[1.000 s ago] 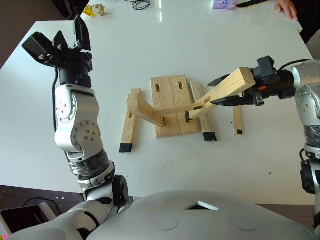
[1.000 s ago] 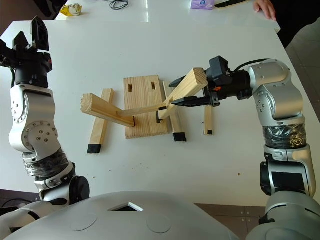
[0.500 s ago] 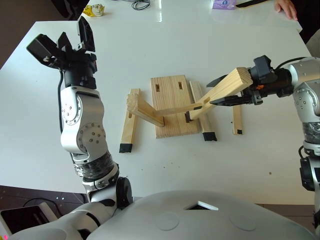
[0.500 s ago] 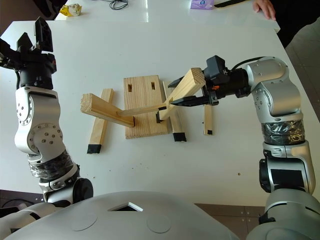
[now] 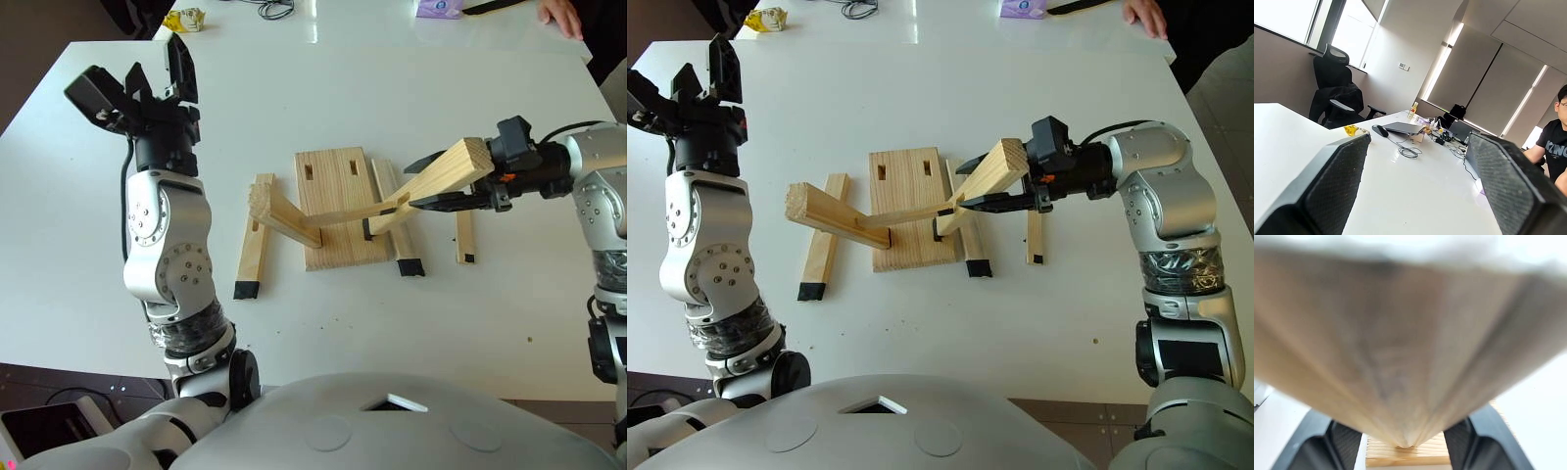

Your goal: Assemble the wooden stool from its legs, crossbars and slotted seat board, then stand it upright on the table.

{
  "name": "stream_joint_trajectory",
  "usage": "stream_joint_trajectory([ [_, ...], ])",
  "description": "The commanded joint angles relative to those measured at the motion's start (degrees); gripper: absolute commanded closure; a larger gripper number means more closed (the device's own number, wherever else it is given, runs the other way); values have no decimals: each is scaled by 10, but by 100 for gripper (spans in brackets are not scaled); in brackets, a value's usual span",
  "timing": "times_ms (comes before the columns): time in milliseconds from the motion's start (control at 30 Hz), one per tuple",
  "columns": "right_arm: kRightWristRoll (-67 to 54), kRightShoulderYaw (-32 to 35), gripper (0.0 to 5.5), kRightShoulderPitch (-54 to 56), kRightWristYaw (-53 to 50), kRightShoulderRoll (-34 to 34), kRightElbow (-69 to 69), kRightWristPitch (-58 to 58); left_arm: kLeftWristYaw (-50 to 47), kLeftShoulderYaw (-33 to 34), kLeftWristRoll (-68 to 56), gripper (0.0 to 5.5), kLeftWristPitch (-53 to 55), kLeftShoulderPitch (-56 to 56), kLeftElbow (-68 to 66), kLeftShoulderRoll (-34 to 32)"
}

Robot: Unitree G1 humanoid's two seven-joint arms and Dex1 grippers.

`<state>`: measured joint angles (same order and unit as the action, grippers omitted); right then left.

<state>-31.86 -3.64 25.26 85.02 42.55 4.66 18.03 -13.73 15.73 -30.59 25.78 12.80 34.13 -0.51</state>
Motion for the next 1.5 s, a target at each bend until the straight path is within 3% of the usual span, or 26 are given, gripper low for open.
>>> stream_joint_trajectory([
  [33, -7, 1, 346, -9, 2, 9, 16, 14, -13, -16, -2, 176, 17, -20, 22, 14],
  [1500, 40, -75, 346, -3, -26, 1, 14, 0, -22, -94, 31, 176, -15, -76, 17, 61],
])
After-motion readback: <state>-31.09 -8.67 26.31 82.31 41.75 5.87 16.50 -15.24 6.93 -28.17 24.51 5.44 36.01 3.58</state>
